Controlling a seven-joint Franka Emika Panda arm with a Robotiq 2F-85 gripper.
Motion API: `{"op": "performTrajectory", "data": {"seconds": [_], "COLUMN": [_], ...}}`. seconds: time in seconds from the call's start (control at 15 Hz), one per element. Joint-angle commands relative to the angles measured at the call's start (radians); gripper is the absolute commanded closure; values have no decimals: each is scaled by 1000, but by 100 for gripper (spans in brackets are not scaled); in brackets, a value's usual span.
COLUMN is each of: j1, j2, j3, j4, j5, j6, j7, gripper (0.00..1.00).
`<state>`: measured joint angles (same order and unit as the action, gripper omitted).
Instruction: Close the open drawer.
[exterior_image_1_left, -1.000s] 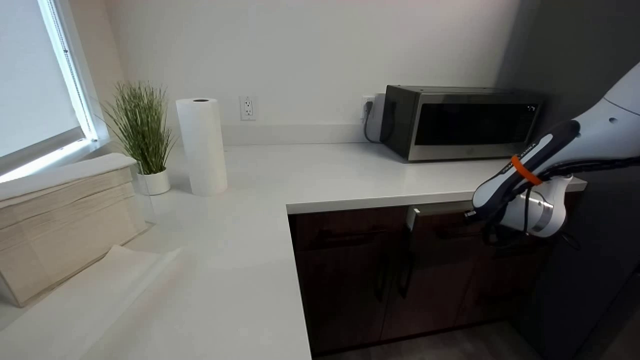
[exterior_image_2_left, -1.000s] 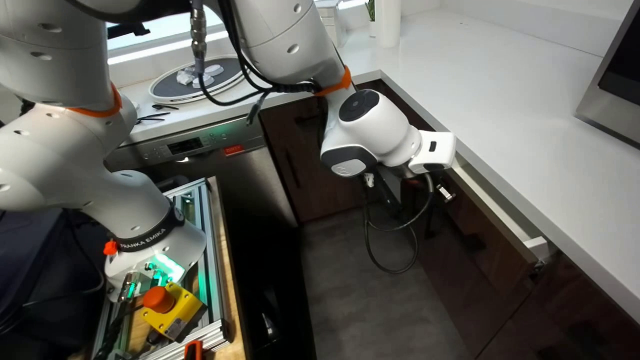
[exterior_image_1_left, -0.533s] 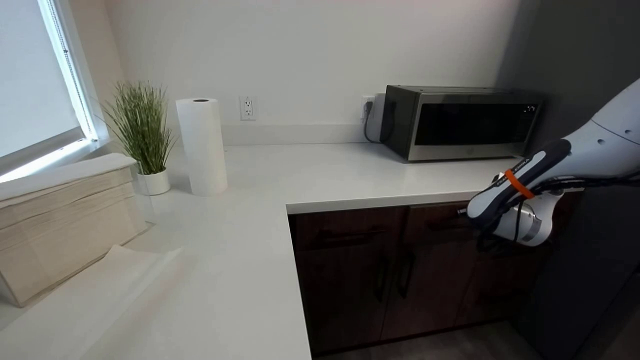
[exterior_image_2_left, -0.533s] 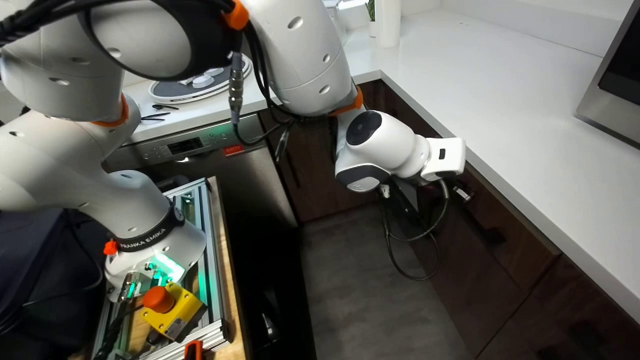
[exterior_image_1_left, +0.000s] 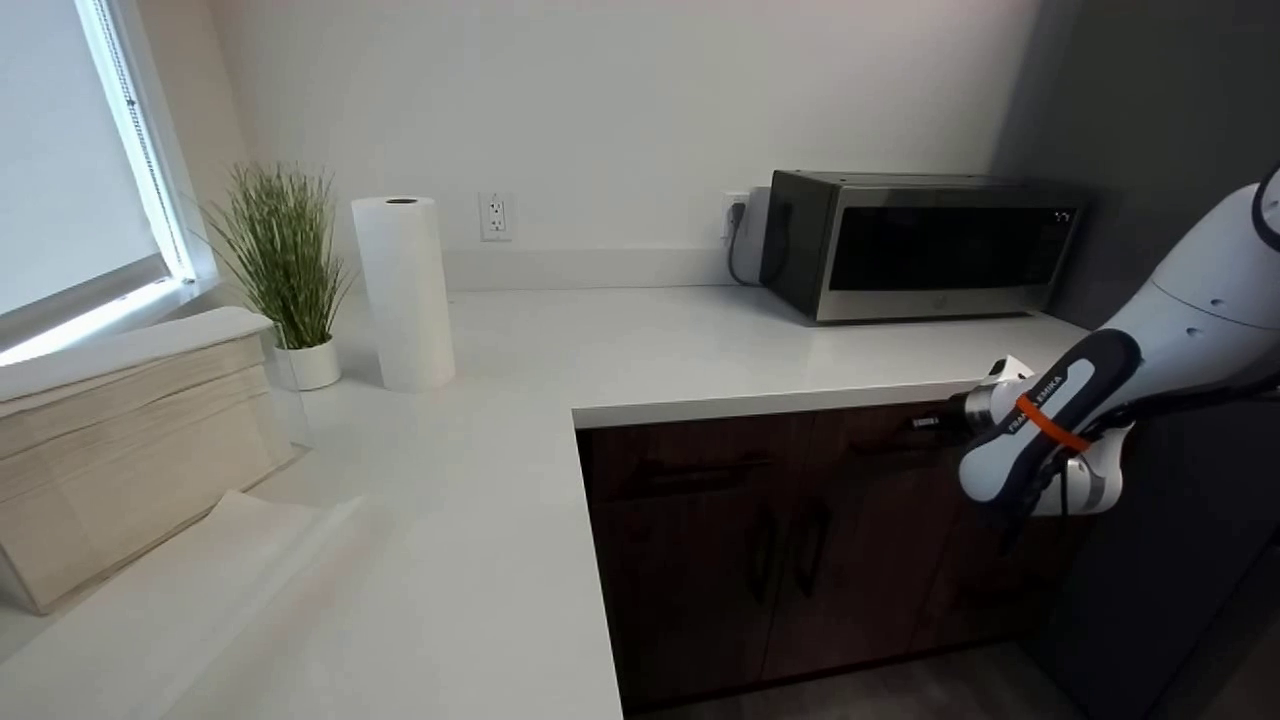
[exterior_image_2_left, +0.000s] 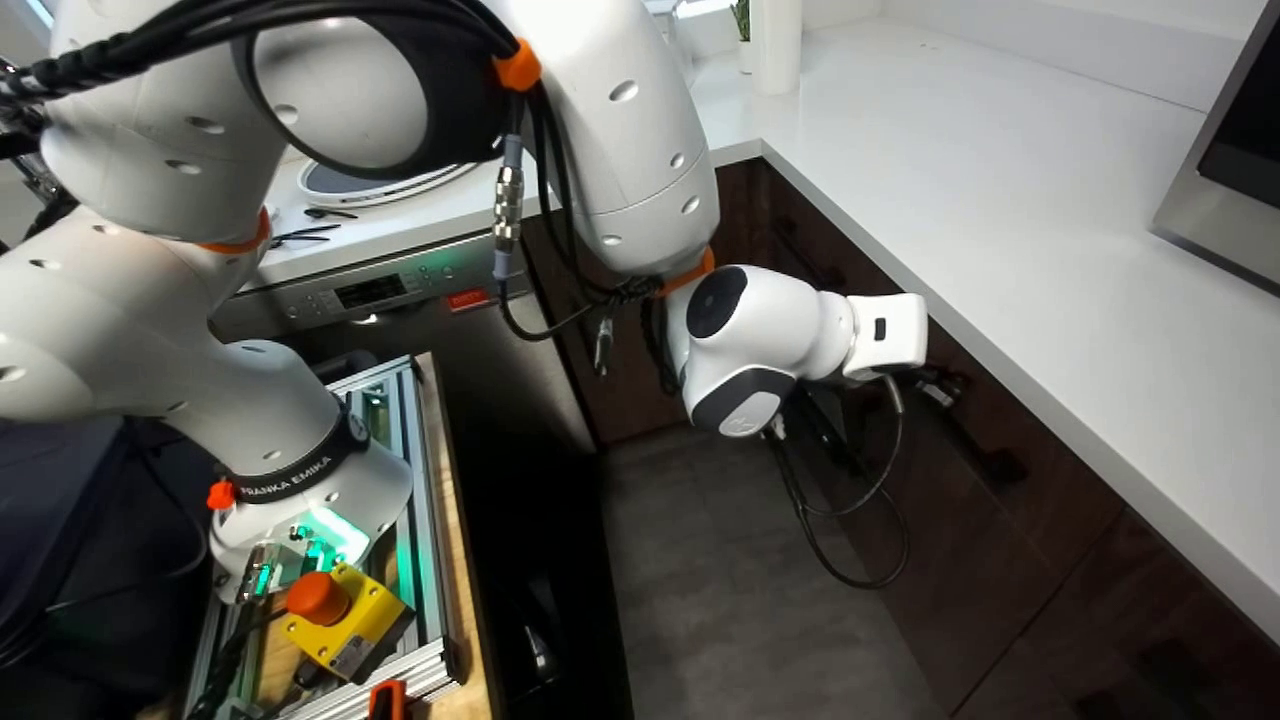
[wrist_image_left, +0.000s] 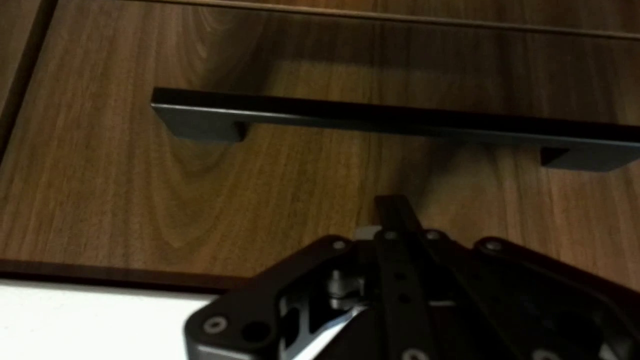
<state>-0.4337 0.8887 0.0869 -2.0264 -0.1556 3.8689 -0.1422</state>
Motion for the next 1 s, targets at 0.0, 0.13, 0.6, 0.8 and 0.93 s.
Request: {"op": "performTrajectory", "data": {"seconds": [0.0, 0.13, 0.6, 0.8, 0.93], "j1": [58, 66, 66, 17, -85], "j2": [37, -7, -326, -490, -603], "j3": [-76, -80, -80, -38, 54], "j4": [62, 8, -300, -428, -497], "j5": [-21, -42, -170, -293, -460], "j6": [71, 4, -72, -220, -336], "j7": [82, 118, 184, 252, 356], "gripper": [100, 100, 60, 38, 22]}}
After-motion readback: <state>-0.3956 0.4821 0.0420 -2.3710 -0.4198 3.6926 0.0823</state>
